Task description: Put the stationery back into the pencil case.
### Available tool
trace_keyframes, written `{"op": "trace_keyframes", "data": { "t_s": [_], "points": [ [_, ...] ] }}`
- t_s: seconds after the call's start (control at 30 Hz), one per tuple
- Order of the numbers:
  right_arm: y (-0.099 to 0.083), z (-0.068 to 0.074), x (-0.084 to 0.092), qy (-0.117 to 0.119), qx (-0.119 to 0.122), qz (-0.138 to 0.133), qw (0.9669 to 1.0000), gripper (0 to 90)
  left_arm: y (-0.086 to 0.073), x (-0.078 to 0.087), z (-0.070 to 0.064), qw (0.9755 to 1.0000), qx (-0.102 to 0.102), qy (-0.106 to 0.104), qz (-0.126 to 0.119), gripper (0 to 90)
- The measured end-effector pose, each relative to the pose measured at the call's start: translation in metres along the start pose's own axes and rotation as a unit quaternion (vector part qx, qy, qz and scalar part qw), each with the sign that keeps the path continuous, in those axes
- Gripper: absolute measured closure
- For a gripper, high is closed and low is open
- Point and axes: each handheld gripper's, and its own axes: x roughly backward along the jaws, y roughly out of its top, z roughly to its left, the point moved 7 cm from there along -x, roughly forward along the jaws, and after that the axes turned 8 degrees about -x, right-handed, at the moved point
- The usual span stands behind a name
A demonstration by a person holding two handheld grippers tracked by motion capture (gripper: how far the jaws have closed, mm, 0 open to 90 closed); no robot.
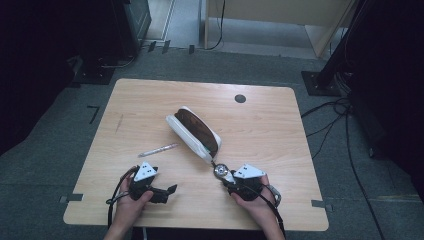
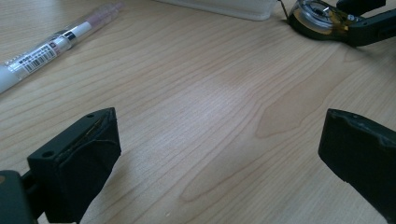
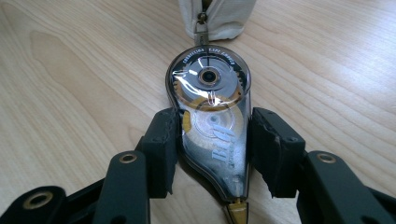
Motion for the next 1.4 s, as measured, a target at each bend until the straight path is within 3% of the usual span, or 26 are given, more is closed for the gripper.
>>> {"op": "trace_keyframes", "data": {
  "t_s": [0.37,0.6,0.7,0.73,0.77,0.8,0.87,1.0,1.13,1.4],
  "points": [
    [0.001,0.010,0.000,0.036,-0.006,-0.001,0.9993,53.0,0.007,-0.006,-0.009,0.9997,-0.017,-0.015,-0.007,0.0],
    [0.006,0.014,0.001,0.050,-0.007,-0.006,0.9987,53.0,0.010,-0.014,-0.020,0.9988,-0.043,-0.024,-0.003,0.0],
    [0.008,0.017,0.001,0.055,-0.009,-0.007,0.9984,53.0,0.012,-0.016,-0.025,0.9975,-0.064,-0.029,-0.008,0.2],
    [0.010,0.019,0.001,0.059,-0.006,-0.007,0.9982,53.2,0.013,-0.016,-0.026,0.9974,-0.069,-0.019,-0.010,20.5],
    [0.010,0.019,0.001,0.059,-0.006,-0.007,0.9982,53.2,0.013,-0.017,-0.027,0.9973,-0.072,-0.005,-0.011,20.5],
    [0.011,0.021,0.001,0.060,-0.005,-0.008,0.9981,53.2,0.014,-0.019,-0.028,0.9972,-0.074,-0.001,-0.013,26.0],
    [0.014,0.023,0.001,0.063,-0.004,-0.010,0.9980,53.2,0.015,-0.021,-0.032,0.9967,-0.080,-0.012,-0.011,20.7],
    [0.016,0.025,0.000,0.067,-0.004,-0.009,0.9977,53.2,0.016,-0.025,-0.037,0.9953,-0.095,-0.015,-0.004,20.6],
    [0.016,0.028,-0.001,0.072,-0.005,-0.008,0.9974,53.2,0.015,-0.029,-0.044,0.9916,-0.128,0.004,0.014,20.8],
    [0.018,0.034,-0.004,0.079,-0.001,-0.003,0.9969,53.2,0.015,-0.032,-0.048,0.9917,-0.125,-0.012,0.024,29.2]
  ]
}}
